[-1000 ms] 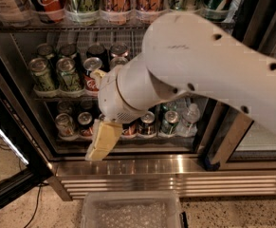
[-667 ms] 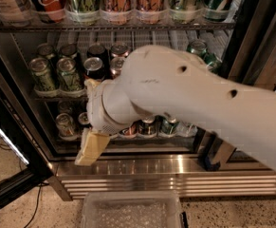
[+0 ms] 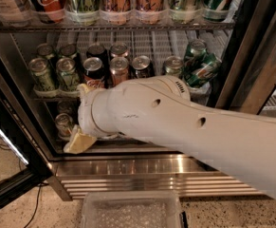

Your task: Pick green can from middle shelf of fridge

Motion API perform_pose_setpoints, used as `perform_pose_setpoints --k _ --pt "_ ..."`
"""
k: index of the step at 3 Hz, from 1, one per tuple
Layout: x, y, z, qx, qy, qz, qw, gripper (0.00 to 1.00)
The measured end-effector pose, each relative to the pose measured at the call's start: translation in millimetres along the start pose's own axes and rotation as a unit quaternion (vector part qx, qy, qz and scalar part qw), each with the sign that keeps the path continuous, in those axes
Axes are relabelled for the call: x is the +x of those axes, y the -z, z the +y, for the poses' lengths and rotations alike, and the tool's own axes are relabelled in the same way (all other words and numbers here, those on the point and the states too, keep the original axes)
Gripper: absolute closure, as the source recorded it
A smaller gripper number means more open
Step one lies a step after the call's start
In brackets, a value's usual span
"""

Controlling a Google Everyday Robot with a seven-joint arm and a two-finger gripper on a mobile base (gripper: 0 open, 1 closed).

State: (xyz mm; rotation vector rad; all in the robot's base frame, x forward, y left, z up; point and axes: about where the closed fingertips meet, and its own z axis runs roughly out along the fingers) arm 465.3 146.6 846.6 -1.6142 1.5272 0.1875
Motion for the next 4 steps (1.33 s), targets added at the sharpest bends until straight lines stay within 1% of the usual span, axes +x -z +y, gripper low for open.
perform_pose_setpoints --k 1,2,3,4 --pt "-13.5 -13.8 -10.6 0.022 0.0 -0.024 0.9995 0.18" --pt "-13.5 -13.8 -10.6 0.022 0.0 -0.024 0.9995 0.18" --pt "-19.8 -25.7 -10.6 0.036 -0.004 -0.045 0.9983 0.3" --pt "-20.1 -32.1 -16.9 0.082 -0.009 -0.066 0.9944 0.25"
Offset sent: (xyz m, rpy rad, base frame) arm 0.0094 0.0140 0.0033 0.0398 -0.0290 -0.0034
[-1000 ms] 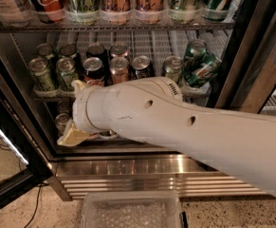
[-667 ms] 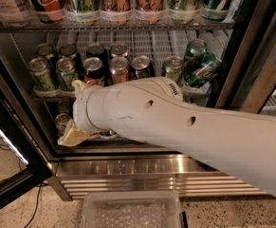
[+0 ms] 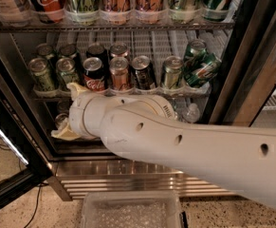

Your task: Pick green can from middle shelf of fridge

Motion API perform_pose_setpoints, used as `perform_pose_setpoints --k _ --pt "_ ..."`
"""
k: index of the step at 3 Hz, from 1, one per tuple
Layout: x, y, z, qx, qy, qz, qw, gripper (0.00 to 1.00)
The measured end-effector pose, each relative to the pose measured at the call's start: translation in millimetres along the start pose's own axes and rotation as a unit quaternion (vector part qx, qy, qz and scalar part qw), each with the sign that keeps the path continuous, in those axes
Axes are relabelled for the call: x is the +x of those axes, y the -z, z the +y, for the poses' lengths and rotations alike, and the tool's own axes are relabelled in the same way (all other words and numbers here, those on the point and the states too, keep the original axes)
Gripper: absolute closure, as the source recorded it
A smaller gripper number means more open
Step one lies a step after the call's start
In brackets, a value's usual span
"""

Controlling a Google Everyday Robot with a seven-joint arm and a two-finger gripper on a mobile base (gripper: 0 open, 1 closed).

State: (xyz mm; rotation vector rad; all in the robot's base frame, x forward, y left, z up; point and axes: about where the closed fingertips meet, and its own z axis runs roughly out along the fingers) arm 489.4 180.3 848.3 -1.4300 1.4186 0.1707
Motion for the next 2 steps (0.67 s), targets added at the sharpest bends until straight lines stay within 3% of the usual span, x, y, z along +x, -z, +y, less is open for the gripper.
perform_pose_setpoints --k 1,2 --pt "3.9 2.3 -17.9 0.053 -0.008 -0.021 0.9984 0.21" --pt "1.9 -6.1 -32.6 0.097 -0.013 -0.038 0.9945 0.26"
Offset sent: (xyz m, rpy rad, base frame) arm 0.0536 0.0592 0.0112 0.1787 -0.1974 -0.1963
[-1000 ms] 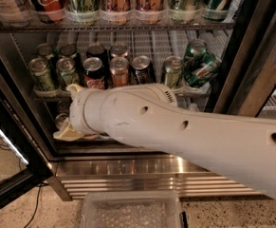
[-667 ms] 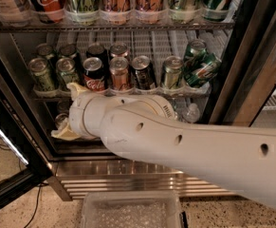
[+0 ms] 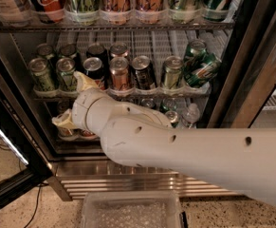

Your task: Pick green can from middle shelf of fridge

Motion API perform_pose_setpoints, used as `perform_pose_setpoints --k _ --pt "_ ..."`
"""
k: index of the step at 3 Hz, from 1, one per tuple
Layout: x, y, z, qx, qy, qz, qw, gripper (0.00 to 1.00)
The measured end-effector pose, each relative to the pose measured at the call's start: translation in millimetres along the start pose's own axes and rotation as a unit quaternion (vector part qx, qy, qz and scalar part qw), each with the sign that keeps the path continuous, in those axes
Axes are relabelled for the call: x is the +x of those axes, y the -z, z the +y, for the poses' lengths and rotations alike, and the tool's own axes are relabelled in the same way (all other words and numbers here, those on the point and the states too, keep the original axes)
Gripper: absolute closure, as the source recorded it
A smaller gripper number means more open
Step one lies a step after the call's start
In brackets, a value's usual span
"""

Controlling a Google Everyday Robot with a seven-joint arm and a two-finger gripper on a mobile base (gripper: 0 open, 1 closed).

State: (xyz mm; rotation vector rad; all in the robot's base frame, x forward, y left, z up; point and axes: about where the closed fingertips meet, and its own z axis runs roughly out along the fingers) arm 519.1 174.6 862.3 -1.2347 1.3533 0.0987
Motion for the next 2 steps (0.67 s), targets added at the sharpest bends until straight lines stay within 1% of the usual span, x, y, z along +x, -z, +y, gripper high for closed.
perform_pose_setpoints --k 1,2 --pt "-24.4 -17.5 10.0 0.002 0.013 -0.018 0.9998 0.2" --pt "-27.2 -18.8 12.1 0.001 0.021 -0.019 0.9996 0.02"
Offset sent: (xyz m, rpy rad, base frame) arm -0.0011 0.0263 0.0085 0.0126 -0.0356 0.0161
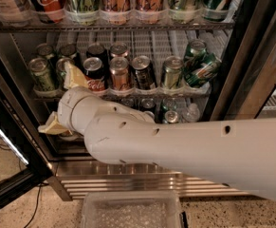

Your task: Pick green can from middle shelf of fridge

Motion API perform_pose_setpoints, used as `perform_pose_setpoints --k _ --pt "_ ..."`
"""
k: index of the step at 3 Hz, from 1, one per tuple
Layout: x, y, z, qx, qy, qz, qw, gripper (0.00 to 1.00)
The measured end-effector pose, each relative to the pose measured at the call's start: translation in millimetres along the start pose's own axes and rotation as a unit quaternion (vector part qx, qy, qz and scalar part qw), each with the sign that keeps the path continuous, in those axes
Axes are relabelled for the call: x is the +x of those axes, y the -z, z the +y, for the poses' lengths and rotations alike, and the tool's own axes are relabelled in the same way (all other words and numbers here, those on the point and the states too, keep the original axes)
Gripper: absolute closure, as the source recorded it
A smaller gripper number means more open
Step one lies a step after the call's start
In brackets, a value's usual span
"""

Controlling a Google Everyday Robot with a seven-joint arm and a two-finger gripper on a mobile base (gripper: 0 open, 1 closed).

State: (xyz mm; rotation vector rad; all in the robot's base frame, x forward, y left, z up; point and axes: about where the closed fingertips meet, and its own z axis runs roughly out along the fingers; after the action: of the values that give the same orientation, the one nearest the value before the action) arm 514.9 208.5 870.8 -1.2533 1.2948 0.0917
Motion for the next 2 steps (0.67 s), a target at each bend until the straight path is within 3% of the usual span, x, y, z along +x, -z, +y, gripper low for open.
perform_pose_setpoints --k 1,2 --pt "6.3 2.0 1.1 -0.008 0.001 0.01 0.9999 0.0" --pt "12.6 -9.2 23.7 -0.035 -0.019 0.014 0.9991 0.19"
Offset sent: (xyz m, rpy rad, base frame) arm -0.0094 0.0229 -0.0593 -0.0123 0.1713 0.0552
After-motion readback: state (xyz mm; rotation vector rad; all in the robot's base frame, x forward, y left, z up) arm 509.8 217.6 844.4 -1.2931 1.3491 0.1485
